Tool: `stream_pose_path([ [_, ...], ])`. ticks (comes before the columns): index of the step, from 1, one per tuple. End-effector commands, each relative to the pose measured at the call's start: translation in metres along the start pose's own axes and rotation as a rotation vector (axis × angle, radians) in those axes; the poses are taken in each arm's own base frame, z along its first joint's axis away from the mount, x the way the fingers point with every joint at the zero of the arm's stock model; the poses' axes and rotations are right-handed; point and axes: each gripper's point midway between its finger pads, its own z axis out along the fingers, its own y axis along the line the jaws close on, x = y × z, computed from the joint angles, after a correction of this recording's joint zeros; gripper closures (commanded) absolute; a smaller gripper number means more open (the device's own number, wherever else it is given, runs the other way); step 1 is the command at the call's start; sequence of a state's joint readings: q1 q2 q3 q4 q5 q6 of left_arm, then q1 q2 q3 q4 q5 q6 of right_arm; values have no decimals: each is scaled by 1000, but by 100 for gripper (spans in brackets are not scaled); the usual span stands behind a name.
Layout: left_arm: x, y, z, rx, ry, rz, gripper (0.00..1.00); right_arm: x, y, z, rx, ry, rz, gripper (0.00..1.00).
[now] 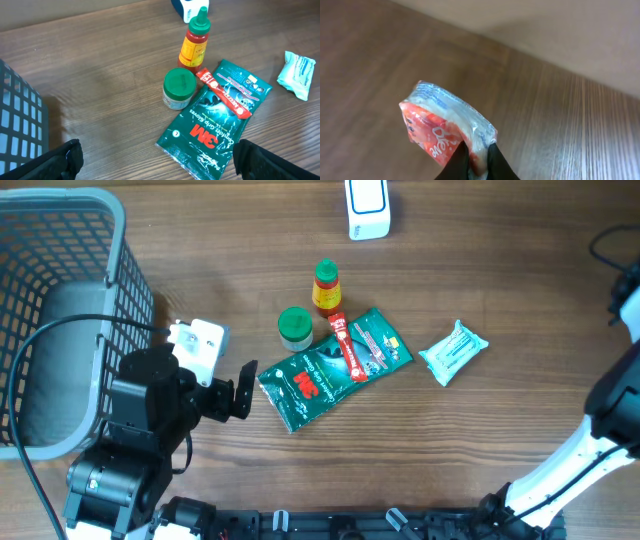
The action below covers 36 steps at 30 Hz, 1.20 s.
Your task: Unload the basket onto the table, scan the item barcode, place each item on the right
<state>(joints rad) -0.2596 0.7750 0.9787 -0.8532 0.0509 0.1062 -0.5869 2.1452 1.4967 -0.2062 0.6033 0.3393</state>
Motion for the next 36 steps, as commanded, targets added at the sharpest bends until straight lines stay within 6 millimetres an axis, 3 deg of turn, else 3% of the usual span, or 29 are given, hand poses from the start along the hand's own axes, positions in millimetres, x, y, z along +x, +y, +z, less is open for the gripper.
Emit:
stream_pose_path([
  [1, 0, 0, 0, 5, -3, -9, 0, 34, 4, 23, -99, 126, 29, 76],
  [3, 0, 0, 0, 5, -3, -9, 0, 32, 4, 21, -129, 138, 43, 45],
  [5, 0, 0, 0, 5, -3, -9, 0, 18, 4, 5, -161, 135, 49, 0],
  [7, 0, 0, 0, 5, -3, -9, 0, 1, 6, -15, -206, 119, 73, 0],
  [10, 0, 0, 0, 5, -3, -9, 0, -32, 15, -72, -370, 109, 143, 0],
  [11, 0, 0, 0, 5, -3, -9, 0, -42, 18, -99, -442, 120, 175, 0],
  [13, 0, 0, 0, 5, -3, -9, 0, -50, 21, -140, -538, 153, 236, 0],
  [15, 0, 0, 0, 5, -3, -9, 0, -43, 22, -181, -611, 248, 327, 0],
  [17, 0, 0, 0, 5, -3, -9, 0, -14, 27, -220, -650, 411, 367, 0],
  [19, 0, 0, 0, 5, -3, -9, 0, 33, 41, -257, -694, 631, 318, 0],
  [22, 0, 0, 0, 5, -3, -9, 0, 88, 55, -293, -715, 807, 154, 0],
  [25, 0, 0, 0, 5, -3, -9, 0, 132, 52, -315, -679, 854, -89, 1],
  [30, 0, 0, 0, 5, -3, -9, 0, 193, 38, -316, -557, 884, -277, 1],
  [33, 0, 0, 0, 5, -3, -9, 0, 249, 18, -300, -481, 993, -283, 6],
  [36, 0, 0, 0, 5, -3, -9, 0, 301, 16, -286, -543, 1052, -263, 13],
])
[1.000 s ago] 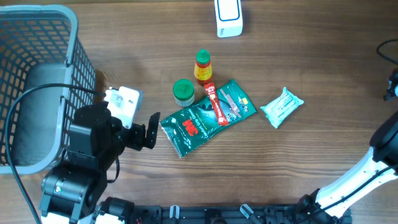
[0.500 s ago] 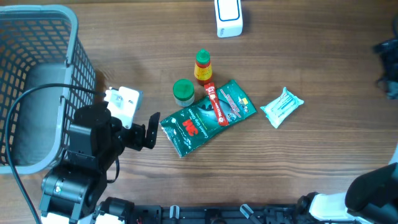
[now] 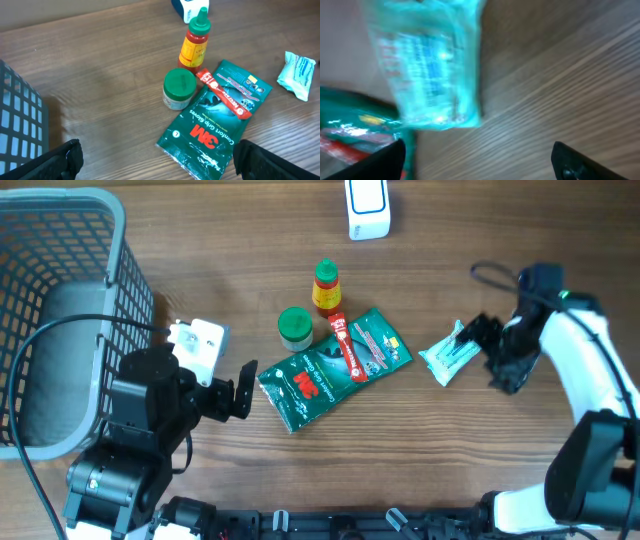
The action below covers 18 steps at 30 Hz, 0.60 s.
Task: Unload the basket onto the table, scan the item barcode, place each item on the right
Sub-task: 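Grasp the green wet wipes pack with the right gripper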
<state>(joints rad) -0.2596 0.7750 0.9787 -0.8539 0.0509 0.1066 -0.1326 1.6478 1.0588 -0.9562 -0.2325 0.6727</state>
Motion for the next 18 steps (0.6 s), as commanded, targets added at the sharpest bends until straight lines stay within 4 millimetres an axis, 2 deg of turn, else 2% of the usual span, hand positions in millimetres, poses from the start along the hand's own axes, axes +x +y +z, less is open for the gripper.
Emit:
stream_pose_path([
  [1, -1, 0, 0, 5, -4, -9, 0, 17, -13, 41, -37, 46, 14, 15],
  [5, -1, 0, 0, 5, -4, -9, 0, 3, -8, 59, -107, -47, -11, 21],
  [8, -1, 0, 0, 5, -4, -9, 0, -1, -3, 58, -128, -62, -17, 29],
  [11, -1, 0, 0, 5, -4, -9, 0, -2, -1, 56, -135, -69, -31, 30],
  [15, -1, 0, 0, 5, -4, -9, 0, -1, 11, 32, -186, -93, -97, 29],
  [18, -1, 0, 0, 5, -4, -9, 0, 0, 25, -3, -258, -164, -155, 24],
])
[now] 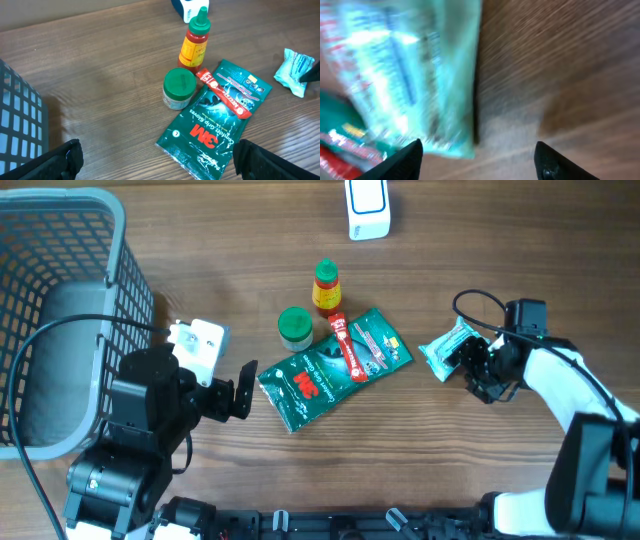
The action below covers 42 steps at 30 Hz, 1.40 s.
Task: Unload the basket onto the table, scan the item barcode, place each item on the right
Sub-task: 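Grasp the green wet wipes pack with the right gripper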
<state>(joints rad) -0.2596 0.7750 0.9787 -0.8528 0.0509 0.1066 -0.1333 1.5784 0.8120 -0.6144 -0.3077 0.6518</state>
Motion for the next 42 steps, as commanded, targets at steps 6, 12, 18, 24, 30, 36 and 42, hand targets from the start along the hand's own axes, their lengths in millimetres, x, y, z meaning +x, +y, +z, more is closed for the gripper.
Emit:
stream_pose_path([
  [6, 0, 0, 0, 5, -3, -9, 0, 6, 57, -58, -154, -185, -616, 10],
  [12, 0, 0, 0, 5, -3, -9, 0, 6, 64, -45, 63, -297, -767, 0],
  [18, 0, 0, 0, 5, -3, -9, 0, -2, 69, -34, 85, -373, -457, 12],
  [24, 0, 0, 0, 5, -3, -9, 0, -8, 85, 4, 41, -301, -353, 27],
  [30, 0, 0, 0, 5, -3, -9, 0, -20, 81, 16, 108, -303, -259, 42],
  [36, 0, 0, 0, 5, -3, -9, 0, -23, 55, 9, 255, -322, -275, 62],
  [42, 0, 0, 0, 5, -3, -9, 0, 0, 40, 5, 294, -210, -301, 74],
])
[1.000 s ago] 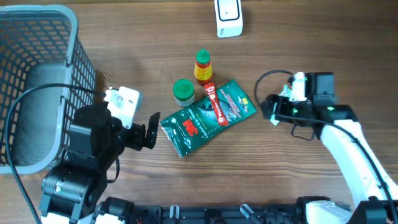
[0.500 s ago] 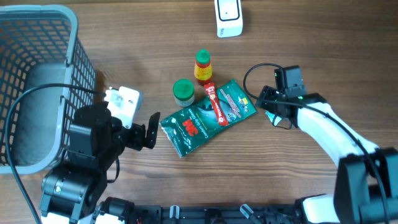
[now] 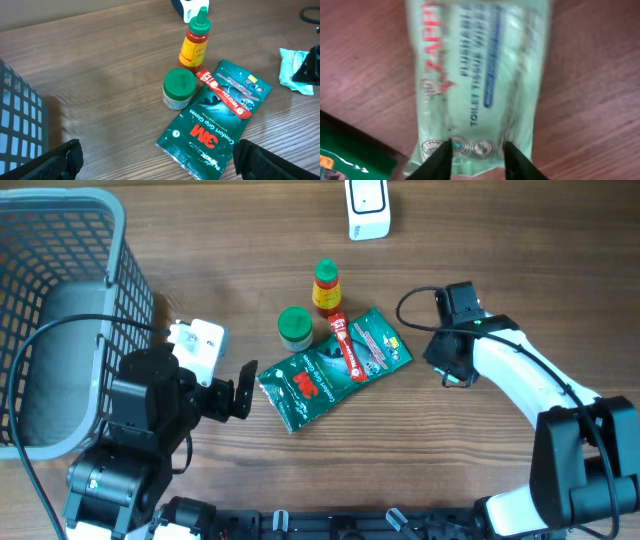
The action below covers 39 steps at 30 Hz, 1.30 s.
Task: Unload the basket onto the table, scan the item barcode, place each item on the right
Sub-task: 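Grasp the green wet wipes pack with the right gripper, then lift the wipes pack and hold it under the white scanner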
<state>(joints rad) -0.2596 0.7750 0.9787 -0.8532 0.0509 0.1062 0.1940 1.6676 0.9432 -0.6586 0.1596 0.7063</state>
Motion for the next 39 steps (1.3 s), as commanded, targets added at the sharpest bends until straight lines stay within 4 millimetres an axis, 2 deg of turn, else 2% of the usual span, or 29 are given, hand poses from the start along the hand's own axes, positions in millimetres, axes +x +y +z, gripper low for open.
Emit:
stream_pose_path([
  [1, 0, 0, 0, 5, -3, -9, 0, -1, 18, -14, -90, 20, -46, 77],
  [4, 0, 0, 0, 5, -3, -9, 0, -18, 33, -41, -177, -45, -42, 78],
  [6, 0, 0, 0, 5, -3, -9, 0, -31, 38, -49, -198, -110, -34, 69],
  [7, 0, 0, 0, 5, -3, -9, 0, -38, 39, -50, -199, -146, -46, 60],
  [10, 0, 0, 0, 5, -3, -9, 0, -50, 34, -40, -140, -198, -42, 56],
  [13, 0, 0, 0, 5, -3, -9, 0, -56, 27, -18, -59, -215, -40, 55],
  [15, 0, 0, 0, 5, -3, -9, 0, -55, 25, -3, -26, -201, -42, 55],
  [21, 0, 0, 0, 5, -3, -9, 0, -48, 12, 19, 67, -173, -60, 55],
  [24, 0, 0, 0, 5, -3, -9, 0, -34, 3, 31, 116, -109, -80, 55],
  [28, 0, 0, 0, 5, -3, -9, 0, -5, -12, 46, 187, 16, -118, 56],
  [30, 0, 0, 0, 5, -3, -9, 0, 1, -14, 48, 192, 43, -126, 65],
  [31, 0, 0, 0, 5, -3, -9, 0, 3, -10, 49, 171, 54, -124, 77],
  [33, 0, 0, 0, 5, -3, -9, 0, 9, 7, 49, 82, 96, -132, 95],
  [35, 0, 0, 0, 5, -3, -9, 0, 9, 31, 45, -46, 134, -178, 95],
  [37, 0, 0, 0, 5, -3, -9, 0, 11, 62, 28, -208, 177, -261, 95],
  [39, 0, 0, 0, 5, -3, -9, 0, 17, 78, 7, -325, 232, -328, 95],
])
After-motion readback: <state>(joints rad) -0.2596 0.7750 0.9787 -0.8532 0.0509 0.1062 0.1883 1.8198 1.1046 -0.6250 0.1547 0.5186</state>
